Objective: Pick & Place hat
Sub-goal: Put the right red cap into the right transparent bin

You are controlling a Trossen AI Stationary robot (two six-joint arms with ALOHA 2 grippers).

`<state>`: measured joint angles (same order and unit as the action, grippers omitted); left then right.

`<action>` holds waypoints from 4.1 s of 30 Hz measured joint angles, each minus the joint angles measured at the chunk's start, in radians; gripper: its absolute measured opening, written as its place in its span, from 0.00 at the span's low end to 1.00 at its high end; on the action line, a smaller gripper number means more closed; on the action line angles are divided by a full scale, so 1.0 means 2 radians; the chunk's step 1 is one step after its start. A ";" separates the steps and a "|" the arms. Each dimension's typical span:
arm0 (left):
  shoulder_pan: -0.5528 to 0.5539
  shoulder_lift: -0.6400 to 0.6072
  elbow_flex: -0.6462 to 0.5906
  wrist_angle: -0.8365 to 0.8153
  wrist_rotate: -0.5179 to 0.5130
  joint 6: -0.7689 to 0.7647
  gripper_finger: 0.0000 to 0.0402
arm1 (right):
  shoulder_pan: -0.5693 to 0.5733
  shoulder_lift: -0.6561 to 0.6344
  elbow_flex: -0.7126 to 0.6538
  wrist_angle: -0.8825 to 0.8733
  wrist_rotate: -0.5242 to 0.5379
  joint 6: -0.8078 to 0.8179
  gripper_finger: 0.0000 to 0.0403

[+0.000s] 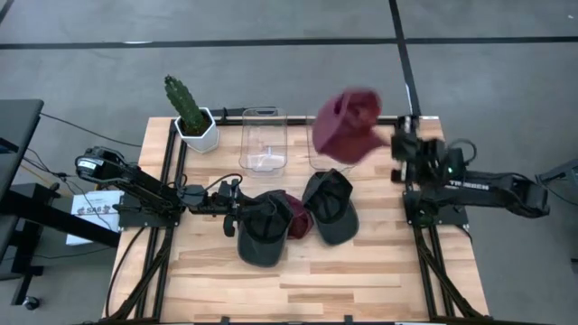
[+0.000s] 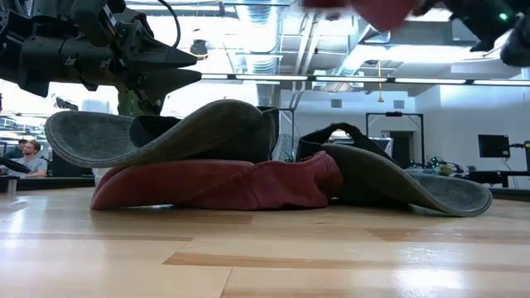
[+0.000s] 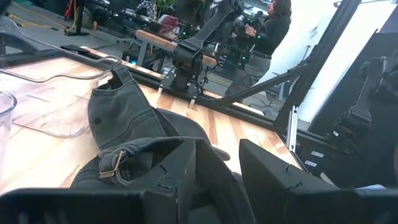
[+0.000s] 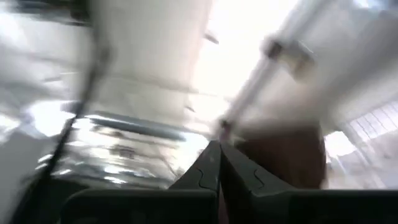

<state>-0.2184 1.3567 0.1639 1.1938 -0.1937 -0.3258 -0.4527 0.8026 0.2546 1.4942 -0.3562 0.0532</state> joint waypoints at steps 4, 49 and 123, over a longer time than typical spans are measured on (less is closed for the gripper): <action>0.000 0.000 0.000 0.000 0.000 -0.001 0.30 | -0.005 -0.007 -0.037 0.013 0.168 -0.037 0.01; 0.000 0.000 0.000 0.000 0.000 -0.012 0.30 | -0.036 -0.065 0.194 -1.071 0.127 0.125 0.38; 0.000 0.000 0.000 -0.004 0.000 -0.010 0.30 | 0.066 0.278 0.215 -1.230 -0.140 0.076 0.60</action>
<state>-0.2183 1.3567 0.1640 1.1862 -0.1935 -0.3450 -0.3209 1.3594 0.6849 -0.9651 -0.6363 0.2056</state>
